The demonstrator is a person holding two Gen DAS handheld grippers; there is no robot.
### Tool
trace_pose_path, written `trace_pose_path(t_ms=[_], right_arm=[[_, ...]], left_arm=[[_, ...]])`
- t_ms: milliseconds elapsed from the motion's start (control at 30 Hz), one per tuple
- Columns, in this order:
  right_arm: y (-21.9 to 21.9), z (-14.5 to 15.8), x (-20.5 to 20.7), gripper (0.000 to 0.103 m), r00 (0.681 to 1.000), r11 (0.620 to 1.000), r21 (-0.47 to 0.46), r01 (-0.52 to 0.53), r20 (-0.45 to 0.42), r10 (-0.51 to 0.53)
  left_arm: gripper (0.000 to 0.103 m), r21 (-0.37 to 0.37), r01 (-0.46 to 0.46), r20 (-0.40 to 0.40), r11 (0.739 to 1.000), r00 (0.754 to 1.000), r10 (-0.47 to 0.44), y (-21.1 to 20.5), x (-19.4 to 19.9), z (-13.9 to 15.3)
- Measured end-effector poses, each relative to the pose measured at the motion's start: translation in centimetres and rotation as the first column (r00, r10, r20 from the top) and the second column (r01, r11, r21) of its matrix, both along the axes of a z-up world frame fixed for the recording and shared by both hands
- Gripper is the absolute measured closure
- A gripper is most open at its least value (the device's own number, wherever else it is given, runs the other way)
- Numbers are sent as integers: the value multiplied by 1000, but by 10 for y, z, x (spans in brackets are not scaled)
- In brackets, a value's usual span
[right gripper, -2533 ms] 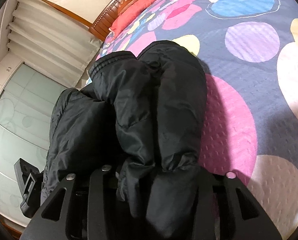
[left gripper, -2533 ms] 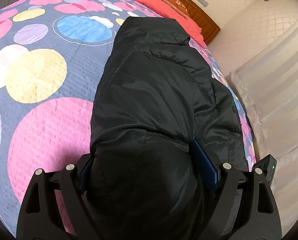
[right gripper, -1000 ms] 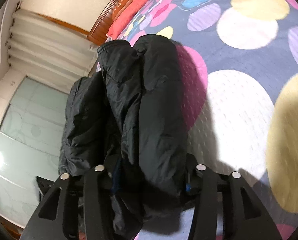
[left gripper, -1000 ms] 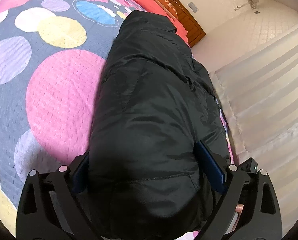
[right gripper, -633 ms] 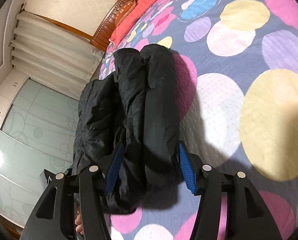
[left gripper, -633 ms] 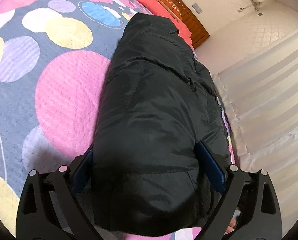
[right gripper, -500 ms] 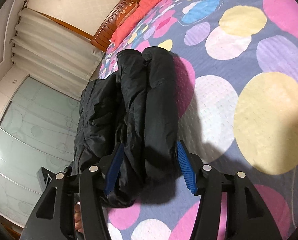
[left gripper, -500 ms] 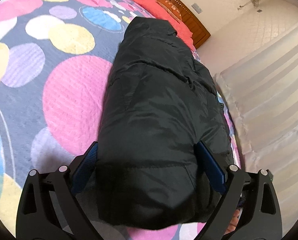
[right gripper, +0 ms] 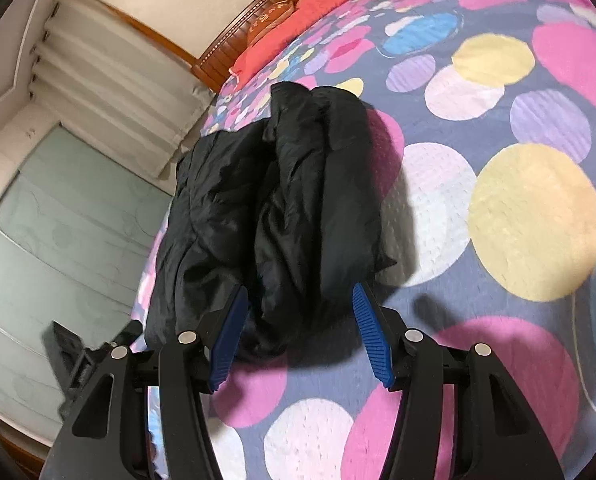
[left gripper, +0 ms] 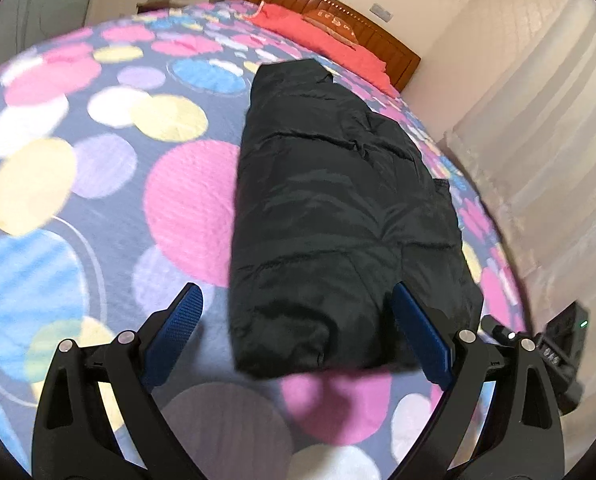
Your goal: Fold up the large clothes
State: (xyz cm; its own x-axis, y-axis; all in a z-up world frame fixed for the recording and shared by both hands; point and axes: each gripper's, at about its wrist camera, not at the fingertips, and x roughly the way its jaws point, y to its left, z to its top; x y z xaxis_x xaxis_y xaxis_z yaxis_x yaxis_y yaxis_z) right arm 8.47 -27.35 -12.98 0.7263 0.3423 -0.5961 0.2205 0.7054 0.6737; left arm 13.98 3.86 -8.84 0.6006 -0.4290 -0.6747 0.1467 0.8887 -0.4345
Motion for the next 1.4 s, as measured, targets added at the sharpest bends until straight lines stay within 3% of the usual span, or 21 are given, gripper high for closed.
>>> trace_pose_path(t_ms=[233, 400, 767, 1000, 1400], right_arm=[[28, 16, -14, 48, 999, 984, -180, -3, -35, -4], [47, 31, -29, 40, 999, 955, -297, 12, -36, -24], [78, 70, -49, 32, 999, 873, -486, 50, 11, -51], [91, 79, -53, 27, 998, 836, -546, 58, 30, -50], [100, 83, -58, 27, 998, 826, -560, 60, 35, -49]], left_arm=[[8, 171, -13, 97, 985, 995, -3, -15, -36, 24], [7, 239, -25, 145, 971, 989, -10, -25, -55, 35], [3, 262, -68, 185, 963, 983, 19, -32, -78, 61], [2, 265, -81, 199, 961, 980, 28, -34, -85, 67], [2, 277, -85, 204, 957, 979, 28, -36, -92, 67]])
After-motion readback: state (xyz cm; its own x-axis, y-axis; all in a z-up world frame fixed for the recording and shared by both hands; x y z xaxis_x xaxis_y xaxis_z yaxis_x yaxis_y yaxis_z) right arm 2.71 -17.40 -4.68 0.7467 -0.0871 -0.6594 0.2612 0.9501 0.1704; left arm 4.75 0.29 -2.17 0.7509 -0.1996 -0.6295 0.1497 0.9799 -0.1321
